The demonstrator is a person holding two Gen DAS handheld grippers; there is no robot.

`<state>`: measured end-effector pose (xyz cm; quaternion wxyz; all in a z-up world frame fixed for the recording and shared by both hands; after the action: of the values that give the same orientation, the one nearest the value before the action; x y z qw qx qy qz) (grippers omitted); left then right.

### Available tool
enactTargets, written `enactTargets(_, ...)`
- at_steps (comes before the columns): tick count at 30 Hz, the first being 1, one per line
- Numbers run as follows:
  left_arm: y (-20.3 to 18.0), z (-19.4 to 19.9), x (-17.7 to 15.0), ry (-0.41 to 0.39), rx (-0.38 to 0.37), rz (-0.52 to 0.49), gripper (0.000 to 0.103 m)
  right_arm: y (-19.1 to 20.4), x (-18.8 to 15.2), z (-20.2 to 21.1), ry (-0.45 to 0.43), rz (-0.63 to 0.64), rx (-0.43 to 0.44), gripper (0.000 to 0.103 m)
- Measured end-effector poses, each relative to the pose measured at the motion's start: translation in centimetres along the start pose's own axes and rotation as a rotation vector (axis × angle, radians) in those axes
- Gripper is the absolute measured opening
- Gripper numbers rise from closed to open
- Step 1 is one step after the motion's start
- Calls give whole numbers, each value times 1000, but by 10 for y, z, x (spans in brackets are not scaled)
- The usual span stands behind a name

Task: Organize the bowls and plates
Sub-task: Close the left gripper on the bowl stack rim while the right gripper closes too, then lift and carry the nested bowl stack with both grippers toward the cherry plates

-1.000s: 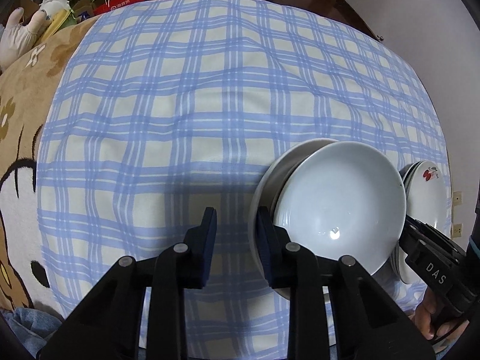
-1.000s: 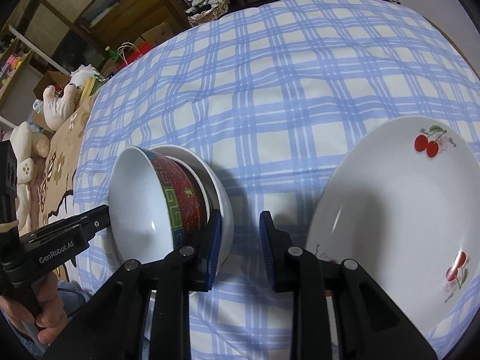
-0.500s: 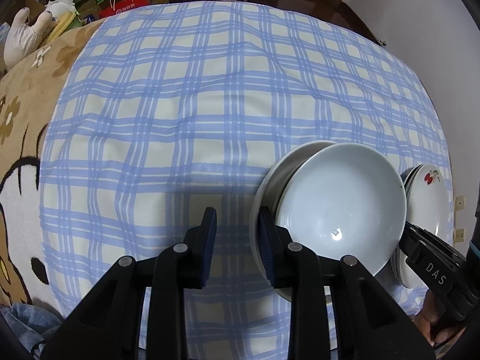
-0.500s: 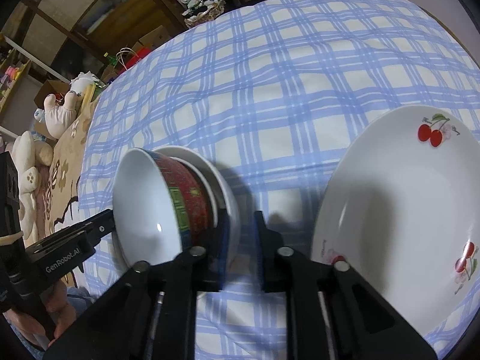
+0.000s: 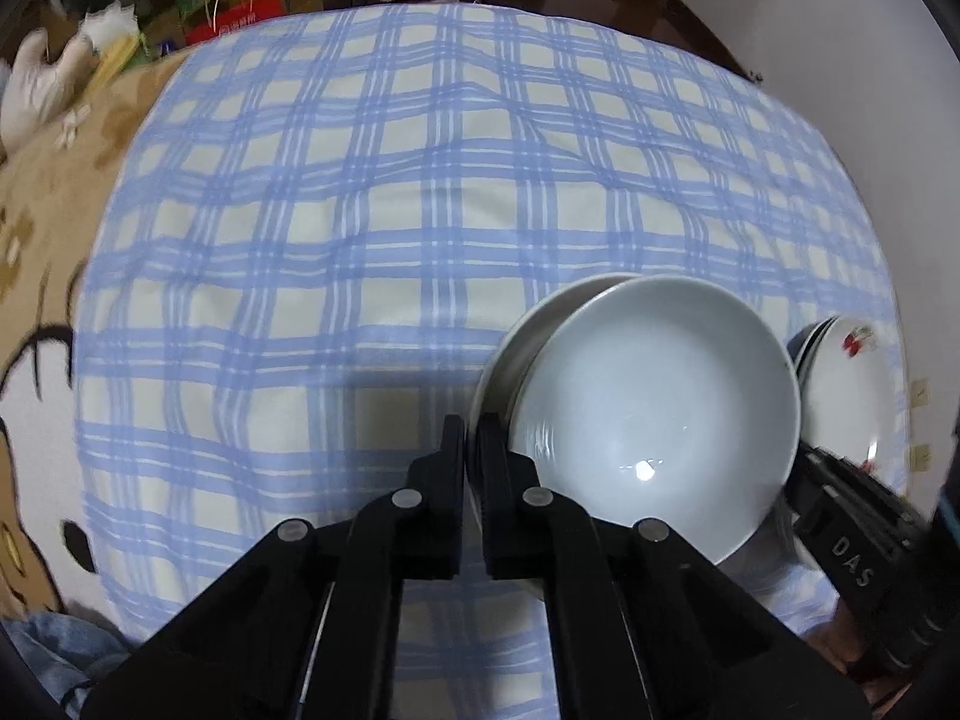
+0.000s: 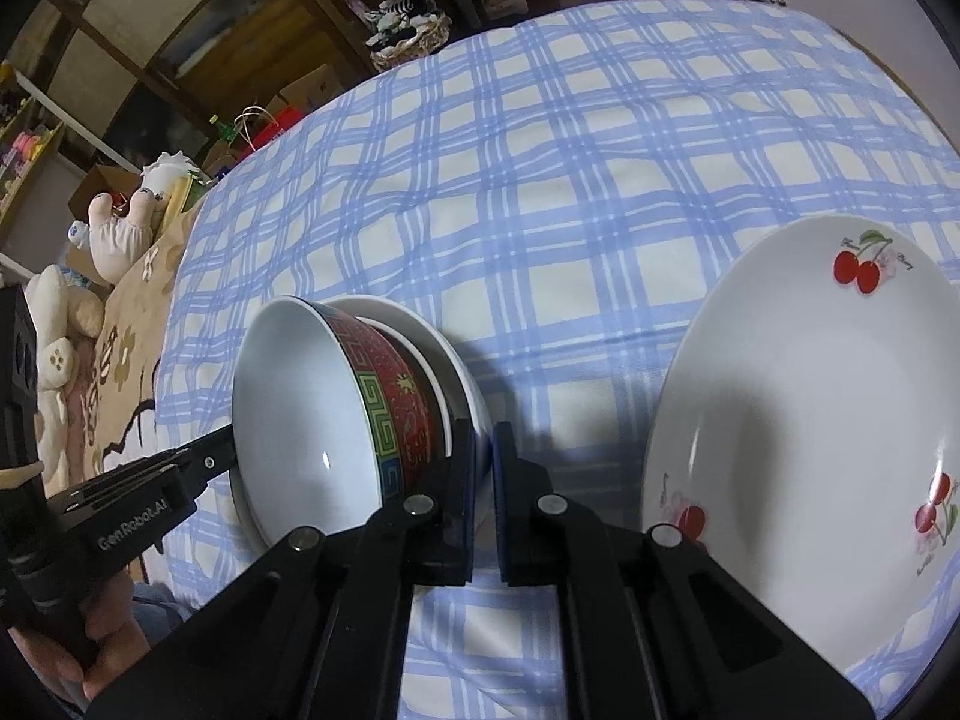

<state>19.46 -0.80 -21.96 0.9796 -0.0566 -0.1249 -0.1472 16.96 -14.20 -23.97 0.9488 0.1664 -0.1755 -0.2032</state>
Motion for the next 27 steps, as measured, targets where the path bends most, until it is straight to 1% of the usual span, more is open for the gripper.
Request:
enactTargets(4, 2, 1, 0, -14, -17, 31, 3, 0, 0, 1, -12, -2, -4, 8)
enactTargets(7, 4, 1, -1, -19, -32, 54, 3, 3, -1, 3, -49, 47, -16, 8)
enactTargets(9, 4, 2, -4, -18, -28, 36, 3, 3, -2, 4, -61, 59, -25, 8)
enactTargets(11, 4, 4, -5, -19, -23, 10, 3, 1, 0, 3, -51, 53, -26, 7)
enactTargets(16, -1, 6, -4, -29, -21, -4, 3, 3, -2, 6, -63, 84, -35, 7)
enactTargets(21, 0, 9, -3, -48, -62, 20, 3, 1, -3, 13, -84, 93, -37, 6)
enactTargets(27, -13, 17, -7, -64, -78, -13, 3, -6, -2, 22, -104, 81, -50, 6)
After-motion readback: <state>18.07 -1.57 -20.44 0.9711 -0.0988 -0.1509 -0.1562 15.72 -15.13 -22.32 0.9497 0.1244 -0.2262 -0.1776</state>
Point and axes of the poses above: each gripper's, at about its wrist camera, not at the fingertips, and z roughly against the way its jaws point, y to its left, x to its top, the point moved 9 cm from there along -z, roughly the way its jaws point, and after that the axes turned 9 degrees about -z, right-handed, at the moved point
